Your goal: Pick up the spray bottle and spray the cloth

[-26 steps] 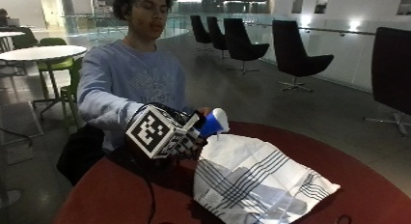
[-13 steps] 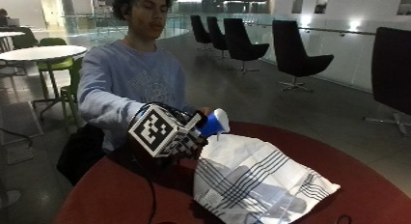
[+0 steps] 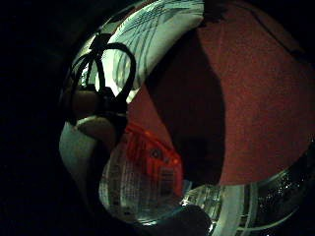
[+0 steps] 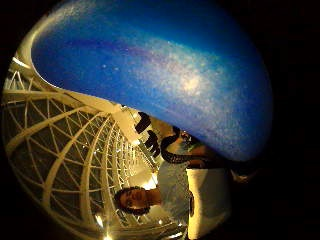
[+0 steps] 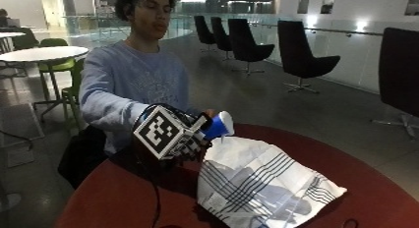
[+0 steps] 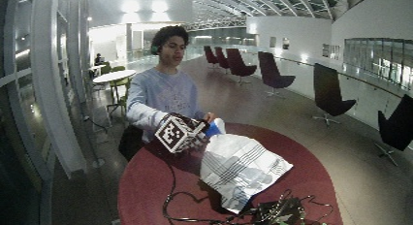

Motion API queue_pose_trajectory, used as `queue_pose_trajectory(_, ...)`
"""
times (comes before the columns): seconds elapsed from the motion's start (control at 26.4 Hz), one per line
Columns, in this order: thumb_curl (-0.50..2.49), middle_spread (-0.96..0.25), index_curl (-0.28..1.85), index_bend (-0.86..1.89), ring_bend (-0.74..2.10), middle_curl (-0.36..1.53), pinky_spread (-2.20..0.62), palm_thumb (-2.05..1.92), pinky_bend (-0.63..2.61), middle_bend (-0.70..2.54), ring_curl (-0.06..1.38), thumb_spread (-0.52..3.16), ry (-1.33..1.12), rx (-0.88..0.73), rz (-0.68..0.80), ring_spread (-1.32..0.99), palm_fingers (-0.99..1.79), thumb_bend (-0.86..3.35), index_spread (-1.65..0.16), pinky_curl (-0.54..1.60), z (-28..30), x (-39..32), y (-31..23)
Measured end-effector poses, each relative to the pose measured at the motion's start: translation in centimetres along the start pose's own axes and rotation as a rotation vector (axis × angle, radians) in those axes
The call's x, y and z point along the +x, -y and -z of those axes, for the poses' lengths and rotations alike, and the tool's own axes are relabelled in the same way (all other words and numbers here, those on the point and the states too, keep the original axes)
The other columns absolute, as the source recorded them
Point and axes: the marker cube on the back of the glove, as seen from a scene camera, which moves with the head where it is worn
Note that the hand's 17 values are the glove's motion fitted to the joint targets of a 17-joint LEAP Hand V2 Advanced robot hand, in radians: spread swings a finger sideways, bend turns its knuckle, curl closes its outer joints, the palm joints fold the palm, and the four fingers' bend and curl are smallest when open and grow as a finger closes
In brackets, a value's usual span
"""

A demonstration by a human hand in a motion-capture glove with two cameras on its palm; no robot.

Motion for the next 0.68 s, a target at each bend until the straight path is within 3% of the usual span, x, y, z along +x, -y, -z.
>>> queue_pose_trajectory(0.34,0.5,-0.05,0.35,0.13,0.53,0.47,0.11,0.77,0.26,0.41,0.39,1.03,0.011,-0.005,0.003,-0.04,1.15,-0.02,-0.19,0.37,-0.6,-0.4,0.2)
queue_pose_trajectory(0.68,0.5,-0.05,0.36,0.13,0.53,0.47,0.1,0.77,0.25,0.41,0.39,1.04,0.197,0.024,0.302,-0.04,1.15,-0.02,-0.19,0.37,-3.4,-4.7,-0.5)
